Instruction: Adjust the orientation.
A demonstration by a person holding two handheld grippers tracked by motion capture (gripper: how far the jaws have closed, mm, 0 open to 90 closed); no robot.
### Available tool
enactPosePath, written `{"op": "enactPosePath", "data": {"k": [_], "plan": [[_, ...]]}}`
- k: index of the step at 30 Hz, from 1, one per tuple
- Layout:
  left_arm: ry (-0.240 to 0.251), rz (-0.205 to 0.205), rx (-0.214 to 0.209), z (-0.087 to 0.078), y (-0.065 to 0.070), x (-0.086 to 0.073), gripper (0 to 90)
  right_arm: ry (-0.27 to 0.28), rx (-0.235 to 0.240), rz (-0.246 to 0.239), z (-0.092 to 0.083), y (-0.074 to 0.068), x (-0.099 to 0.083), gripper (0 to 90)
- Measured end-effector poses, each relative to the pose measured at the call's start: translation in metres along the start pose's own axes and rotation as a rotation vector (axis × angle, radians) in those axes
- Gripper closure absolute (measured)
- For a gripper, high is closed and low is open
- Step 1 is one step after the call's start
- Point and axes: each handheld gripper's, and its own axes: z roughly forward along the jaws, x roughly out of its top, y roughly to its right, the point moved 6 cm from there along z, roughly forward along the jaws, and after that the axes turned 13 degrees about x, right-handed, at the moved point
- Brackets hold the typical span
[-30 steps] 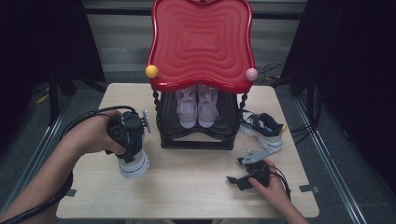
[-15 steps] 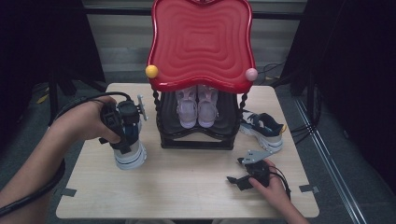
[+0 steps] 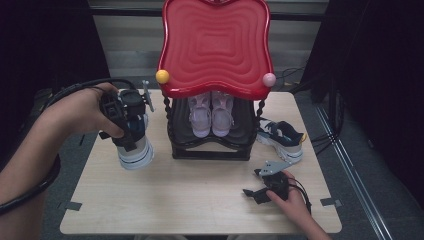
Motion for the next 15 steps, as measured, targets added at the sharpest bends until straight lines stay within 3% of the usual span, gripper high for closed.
{"op": "enactPosePath", "data": {"k": [11, 12, 15], "plan": [[0.034, -0.026, 0.008, -0.022, -0.008, -0.001, 71.7, 0.0, 0.0, -0.001, 0.0, 0.0, 0.0, 13.1], [0.026, -0.013, 0.011, -0.024, -0.01, -0.001, 71.7, 0.0, 0.0, 0.0, 0.0, 0.0, 0.0, 13.1], [0.024, -0.025, 0.019, -0.032, -0.012, -0.001, 71.7, 0.0, 0.0, 0.0, 0.0, 0.0, 0.0, 13.1]]}}
